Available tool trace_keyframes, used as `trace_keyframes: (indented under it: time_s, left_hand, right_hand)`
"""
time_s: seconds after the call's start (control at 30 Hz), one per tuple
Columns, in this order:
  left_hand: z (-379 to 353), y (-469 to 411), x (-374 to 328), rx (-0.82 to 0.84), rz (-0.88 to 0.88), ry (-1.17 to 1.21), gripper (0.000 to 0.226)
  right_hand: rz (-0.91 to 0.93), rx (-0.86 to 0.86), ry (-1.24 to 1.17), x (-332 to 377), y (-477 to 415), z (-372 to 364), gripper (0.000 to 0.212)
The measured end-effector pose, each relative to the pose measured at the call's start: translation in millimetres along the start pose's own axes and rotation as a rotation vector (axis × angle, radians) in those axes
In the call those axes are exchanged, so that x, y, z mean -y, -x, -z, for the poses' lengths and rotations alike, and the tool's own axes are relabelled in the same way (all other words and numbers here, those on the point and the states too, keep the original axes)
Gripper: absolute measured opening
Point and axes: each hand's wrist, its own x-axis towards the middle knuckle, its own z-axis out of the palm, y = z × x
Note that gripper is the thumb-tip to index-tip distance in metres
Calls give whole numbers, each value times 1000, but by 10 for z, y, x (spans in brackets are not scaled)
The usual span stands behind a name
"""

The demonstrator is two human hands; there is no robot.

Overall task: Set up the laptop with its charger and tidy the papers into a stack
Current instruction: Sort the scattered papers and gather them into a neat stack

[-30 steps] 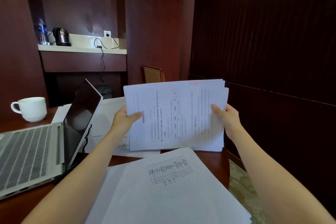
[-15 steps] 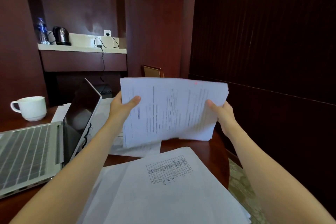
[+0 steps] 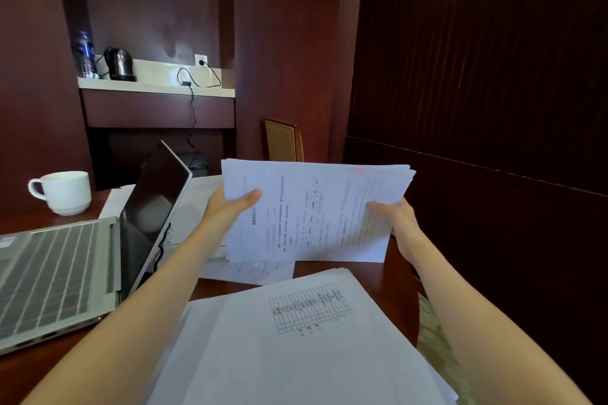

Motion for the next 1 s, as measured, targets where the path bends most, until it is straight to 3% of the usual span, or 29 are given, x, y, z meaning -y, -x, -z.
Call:
trace_keyframes:
  time_s: [0.2, 0.37, 0.6, 0.73, 0.87, 1.0]
  left_hand:
    - [-31, 3, -58, -87, -13, -30, 31]
    - [23, 51, 87, -44, 49, -101, 36]
    - [87, 88, 136, -77, 57, 16, 29]
    - [1, 121, 108, 34, 75, -56, 30]
    - [-76, 154, 110, 12, 76, -111, 34]
    - [-53, 160, 57, -42, 85, -76, 32]
  right_hand:
    - [23, 25, -23, 105, 7, -59, 25]
    - [-51, 94, -28, -27, 94, -51, 31]
    - [-88, 109, -27, 6, 117, -12, 34]
    - [-83, 125, -31, 37, 109, -51, 33]
    - [-64, 48, -9, 22, 130, -159, 36]
    - [23, -15, 110, 108, 180, -206, 20]
